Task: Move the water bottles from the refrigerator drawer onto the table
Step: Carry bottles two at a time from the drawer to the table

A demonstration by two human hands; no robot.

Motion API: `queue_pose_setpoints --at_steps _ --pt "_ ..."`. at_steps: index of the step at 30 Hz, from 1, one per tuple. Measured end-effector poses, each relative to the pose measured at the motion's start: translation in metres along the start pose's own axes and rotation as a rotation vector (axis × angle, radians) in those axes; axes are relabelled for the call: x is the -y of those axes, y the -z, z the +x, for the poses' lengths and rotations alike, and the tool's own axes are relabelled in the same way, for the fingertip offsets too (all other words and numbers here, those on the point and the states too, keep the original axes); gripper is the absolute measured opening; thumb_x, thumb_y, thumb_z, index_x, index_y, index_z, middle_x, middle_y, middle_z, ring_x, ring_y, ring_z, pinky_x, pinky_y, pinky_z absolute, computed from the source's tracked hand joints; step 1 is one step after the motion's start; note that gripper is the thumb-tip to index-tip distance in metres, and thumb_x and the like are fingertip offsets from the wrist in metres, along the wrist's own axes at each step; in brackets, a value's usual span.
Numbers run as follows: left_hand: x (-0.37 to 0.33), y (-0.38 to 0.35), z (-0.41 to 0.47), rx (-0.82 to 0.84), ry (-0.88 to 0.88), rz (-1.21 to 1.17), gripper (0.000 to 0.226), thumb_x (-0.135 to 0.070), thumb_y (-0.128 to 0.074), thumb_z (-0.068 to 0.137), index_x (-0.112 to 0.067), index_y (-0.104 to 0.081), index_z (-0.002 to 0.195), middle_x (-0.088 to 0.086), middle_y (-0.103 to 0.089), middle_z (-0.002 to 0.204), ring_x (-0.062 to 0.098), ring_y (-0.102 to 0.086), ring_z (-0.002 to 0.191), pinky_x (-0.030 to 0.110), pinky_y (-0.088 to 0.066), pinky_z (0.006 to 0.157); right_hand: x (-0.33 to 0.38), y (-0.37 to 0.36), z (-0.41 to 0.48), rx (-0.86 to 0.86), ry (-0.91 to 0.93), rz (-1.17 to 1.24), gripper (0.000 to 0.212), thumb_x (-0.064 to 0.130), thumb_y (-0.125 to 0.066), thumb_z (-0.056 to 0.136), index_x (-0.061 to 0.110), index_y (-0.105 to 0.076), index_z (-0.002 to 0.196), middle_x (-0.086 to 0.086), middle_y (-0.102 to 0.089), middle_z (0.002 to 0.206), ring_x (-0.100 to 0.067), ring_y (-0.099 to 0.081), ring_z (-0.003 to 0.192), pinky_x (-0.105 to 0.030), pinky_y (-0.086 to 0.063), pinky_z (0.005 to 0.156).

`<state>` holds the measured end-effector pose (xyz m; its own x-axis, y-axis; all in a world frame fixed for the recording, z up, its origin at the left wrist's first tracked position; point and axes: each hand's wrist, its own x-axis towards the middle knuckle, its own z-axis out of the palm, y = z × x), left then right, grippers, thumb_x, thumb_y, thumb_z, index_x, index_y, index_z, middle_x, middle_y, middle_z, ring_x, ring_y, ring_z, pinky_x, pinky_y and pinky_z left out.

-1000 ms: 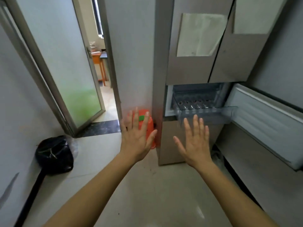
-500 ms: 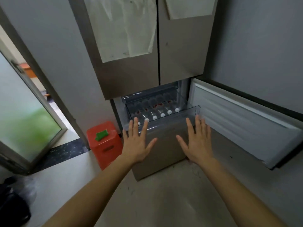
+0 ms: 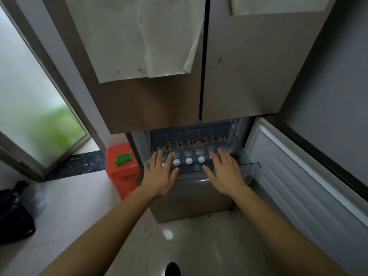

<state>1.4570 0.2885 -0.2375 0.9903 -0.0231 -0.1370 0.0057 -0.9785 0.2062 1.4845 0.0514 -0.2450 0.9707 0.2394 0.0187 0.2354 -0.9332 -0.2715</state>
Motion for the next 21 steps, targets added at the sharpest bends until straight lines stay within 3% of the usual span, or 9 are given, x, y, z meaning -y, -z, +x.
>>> queue_pose_setpoints --at_steps 5,11,14,17,21 --pt "0.011 -0.025 0.065 0.105 -0.023 0.01 0.062 -0.048 -0.026 0.104 -0.021 -0.012 0.158 0.016 -0.01 0.164 0.035 -0.012 0.149 0.052 -0.022 0.117 -0.01 -0.031 0.053 0.113 -0.013 0.045 0.062 0.054 -0.038 0.101 0.021 -0.03 0.152 -0.015 -0.029 0.159 -0.032 -0.028 0.146 -0.047 -0.033 0.115" --pt "0.033 -0.063 0.138 0.337 -0.053 -0.006 0.06 -0.042 -0.035 0.102 -0.022 -0.018 0.155 0.02 -0.02 0.159 0.042 -0.023 0.143 0.055 -0.029 0.113 -0.017 -0.063 0.116 0.316 -0.062 0.147 0.045 0.037 -0.047 0.1 0.022 -0.044 0.142 -0.012 -0.051 0.14 -0.032 -0.052 0.124 -0.045 -0.047 0.099" --pt "0.041 -0.076 0.161 0.41 -0.067 -0.002 0.061 -0.04 -0.038 0.101 -0.02 -0.018 0.156 0.021 -0.025 0.157 0.041 -0.025 0.141 0.051 -0.031 0.112 -0.016 -0.082 0.144 0.42 -0.015 0.231 0.044 0.023 -0.051 0.1 0.017 -0.048 0.143 -0.014 -0.053 0.141 -0.033 -0.05 0.129 -0.044 -0.042 0.106" --pt "0.044 -0.085 0.173 0.44 -0.074 0.024 0.061 -0.04 -0.038 0.101 -0.021 -0.018 0.156 0.02 -0.028 0.155 0.041 -0.026 0.14 0.049 -0.032 0.111 -0.017 -0.101 0.162 0.445 -0.062 0.153 0.052 0.026 -0.053 0.099 0.025 -0.041 0.149 -0.015 -0.045 0.147 -0.033 -0.044 0.134 -0.043 -0.042 0.108" --pt "0.042 -0.09 0.18 0.463 -0.054 0.003 0.059 -0.04 -0.038 0.101 -0.03 -0.017 0.156 0.019 -0.035 0.151 0.039 -0.031 0.137 0.047 -0.035 0.107 -0.027 -0.119 0.179 0.602 -0.138 0.036 0.062 0.028 -0.055 0.097 0.03 -0.029 0.153 -0.014 -0.033 0.155 -0.033 -0.038 0.139 -0.042 -0.042 0.108"
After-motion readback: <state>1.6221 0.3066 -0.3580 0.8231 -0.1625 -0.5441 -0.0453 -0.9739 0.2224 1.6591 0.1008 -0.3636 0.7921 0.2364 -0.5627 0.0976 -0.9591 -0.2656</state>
